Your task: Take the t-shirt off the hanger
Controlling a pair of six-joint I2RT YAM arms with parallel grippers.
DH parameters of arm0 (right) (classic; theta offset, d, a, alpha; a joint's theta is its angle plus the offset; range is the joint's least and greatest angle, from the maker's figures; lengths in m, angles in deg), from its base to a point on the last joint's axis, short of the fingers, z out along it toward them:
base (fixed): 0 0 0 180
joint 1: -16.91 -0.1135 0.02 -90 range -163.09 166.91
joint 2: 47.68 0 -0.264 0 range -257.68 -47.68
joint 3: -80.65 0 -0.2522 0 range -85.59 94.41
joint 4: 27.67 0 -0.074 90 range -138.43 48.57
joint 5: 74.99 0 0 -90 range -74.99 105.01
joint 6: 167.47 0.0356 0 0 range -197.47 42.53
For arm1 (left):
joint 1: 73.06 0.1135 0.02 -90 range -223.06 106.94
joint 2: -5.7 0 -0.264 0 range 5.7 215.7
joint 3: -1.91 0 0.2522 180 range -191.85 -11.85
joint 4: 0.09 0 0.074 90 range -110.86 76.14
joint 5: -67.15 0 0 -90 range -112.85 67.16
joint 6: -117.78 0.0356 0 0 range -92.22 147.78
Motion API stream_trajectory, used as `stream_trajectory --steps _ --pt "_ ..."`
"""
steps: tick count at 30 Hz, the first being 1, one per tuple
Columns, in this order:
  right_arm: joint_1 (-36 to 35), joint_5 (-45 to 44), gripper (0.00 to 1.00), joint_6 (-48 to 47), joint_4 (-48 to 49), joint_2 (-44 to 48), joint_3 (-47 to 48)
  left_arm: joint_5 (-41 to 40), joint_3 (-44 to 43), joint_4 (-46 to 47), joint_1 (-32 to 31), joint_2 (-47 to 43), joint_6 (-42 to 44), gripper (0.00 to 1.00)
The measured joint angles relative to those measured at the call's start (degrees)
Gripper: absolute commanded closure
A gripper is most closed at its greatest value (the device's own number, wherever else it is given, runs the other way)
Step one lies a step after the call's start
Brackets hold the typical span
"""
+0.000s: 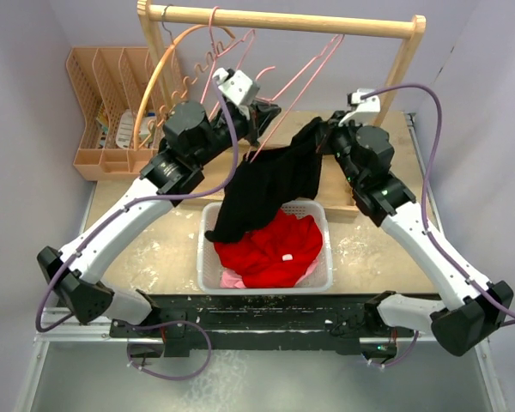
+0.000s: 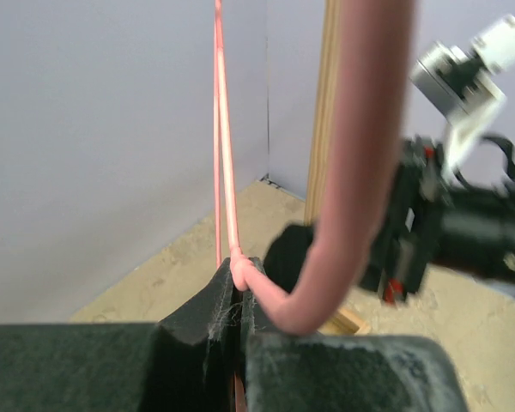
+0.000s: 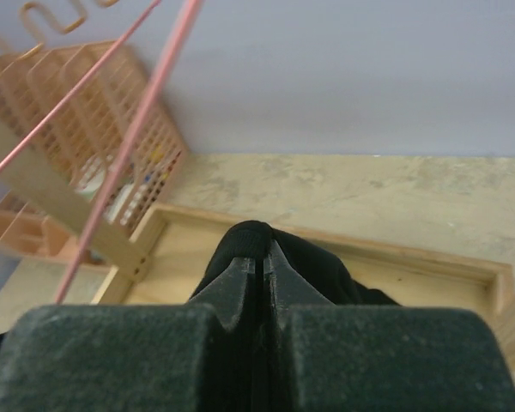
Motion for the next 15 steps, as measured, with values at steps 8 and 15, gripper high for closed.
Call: stream_trajectory --steps 8,15 --pt "-7.45 1.57 1.00 -1.49 0.17 3.43 -4.42 -2.38 -10.32 -4.22 1.18 6.47 0.13 1.00" --pt "-11.30 2.54 1.00 -2.19 0.26 5.84 -9.25 -1.86 -12.66 -5.99 5.68 8.48 -0.96 1.00"
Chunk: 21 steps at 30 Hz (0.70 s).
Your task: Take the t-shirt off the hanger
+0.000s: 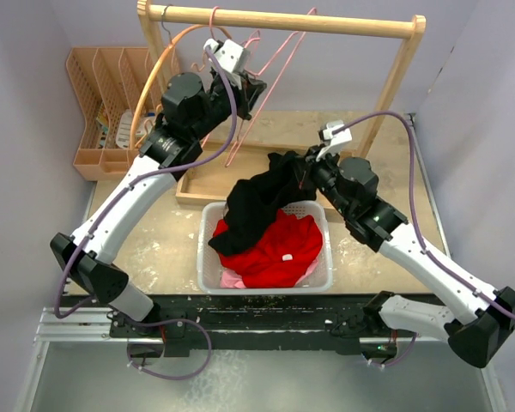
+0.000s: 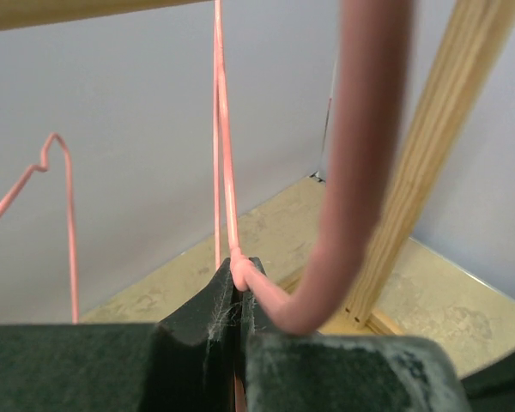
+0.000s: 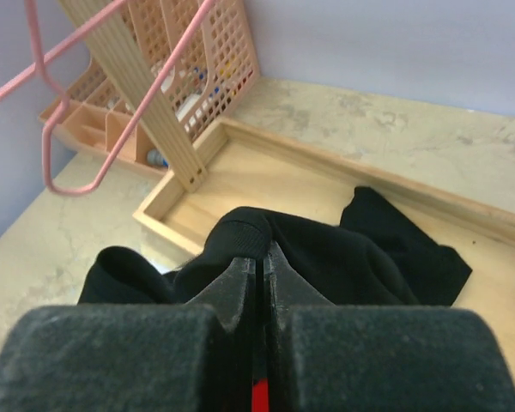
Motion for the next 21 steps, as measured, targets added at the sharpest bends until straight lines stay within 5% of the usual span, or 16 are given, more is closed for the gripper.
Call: stream_trajectory --steps 21 --pt "-0.50 4.48 1.00 -1.11 -1.20 10.58 -12.22 0.33 -14.97 -6.58 2.64 8.24 -0.28 1.00"
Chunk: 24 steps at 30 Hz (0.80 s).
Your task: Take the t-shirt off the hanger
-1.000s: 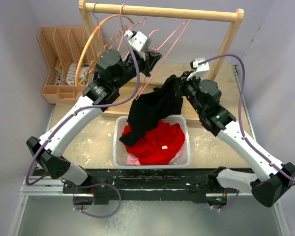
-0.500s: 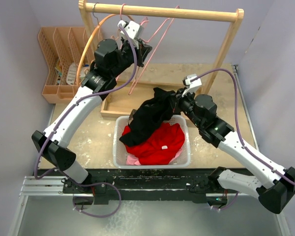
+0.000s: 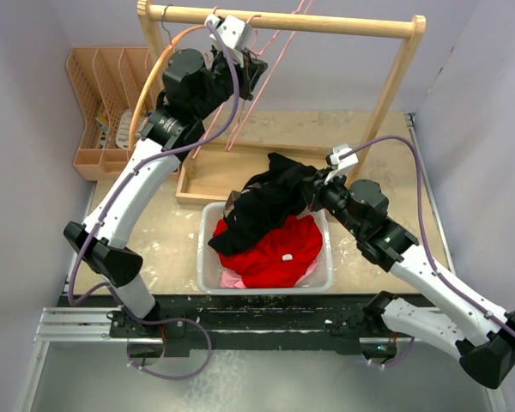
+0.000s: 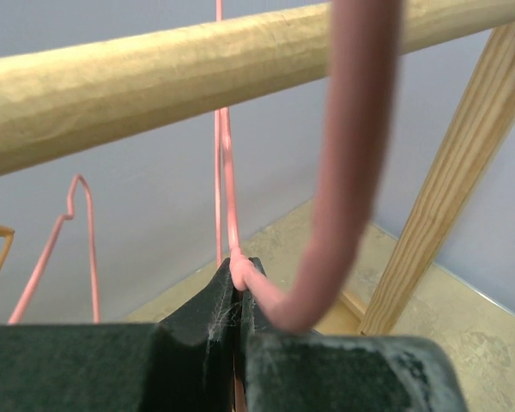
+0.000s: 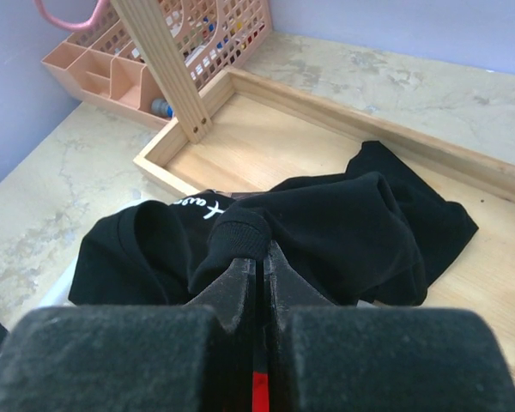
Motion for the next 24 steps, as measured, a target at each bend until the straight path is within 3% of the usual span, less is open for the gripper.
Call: stream_trajectory --steps 17,23,24 --pt "-0.02 0.76 1.00 0.17 -0.85 0.33 -1.25 -1.53 -17.62 -7.10 1.84 13.86 0.68 1.00" --pt "-0.02 0.74 1.00 0.35 -1.09 0.46 -1.38 -2.43 -18.67 -7.93 1.90 16.57 0.31 1.00" --pt "-0.02 0.74 1.00 0.37 -1.22 0.57 -1.38 -2.58 -18.27 -7.69 1.90 16.37 0.17 0.94"
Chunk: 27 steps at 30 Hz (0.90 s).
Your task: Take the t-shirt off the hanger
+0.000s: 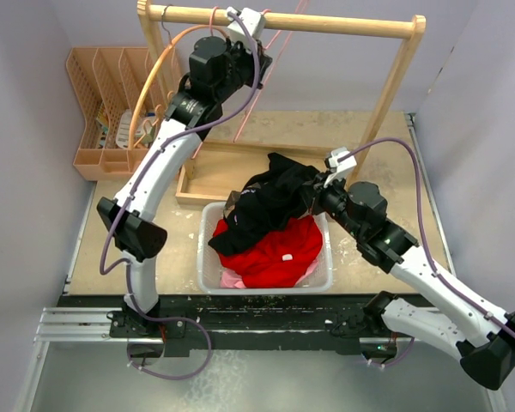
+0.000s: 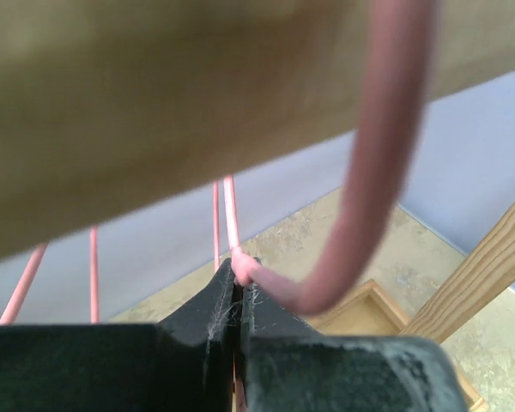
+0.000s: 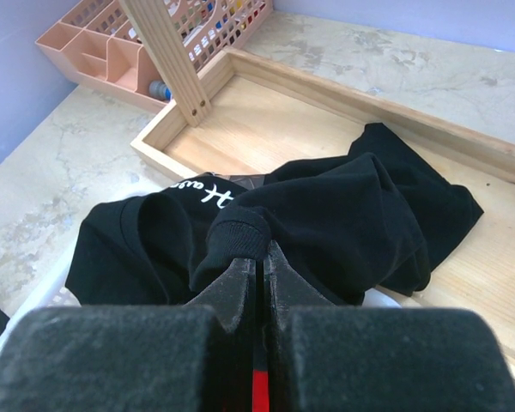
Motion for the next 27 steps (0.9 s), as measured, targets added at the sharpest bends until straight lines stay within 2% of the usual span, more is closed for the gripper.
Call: stream_trajectory --steps 3,7,9,11,18,27 --pt "0.00 -0.02 1.00 0.02 -0.37 0.68 0.00 -0.83 5.01 3.72 0.00 -2.32 -0.50 0.71" --pt "0.00 -0.17 1.00 0.04 -0.42 1.36 0.00 -1.70 11.54 3.89 0.07 -6.01 -0.68 0.25" --pt "0.00 -0.42 1.00 0.04 -0.46 1.22 0.04 -1.95 13.46 3.85 0.11 -7.32 -0.70 0.11" --pt "0.00 -0.94 1.00 0.02 -0.66 0.72 0.68 -1.95 14.71 3.91 0.11 -8.63 -0.90 0.01" --pt "0.00 -3.58 1.00 -0.37 -0.90 -2.38 7.61 -1.70 22.86 7.10 0.11 -19.41 -1.49 0.01" --pt "0.00 -4.81 1.00 -3.48 -1.09 -5.99 24.04 1.84 33.35 11.61 0.11 -34.53 -6.69 0.01"
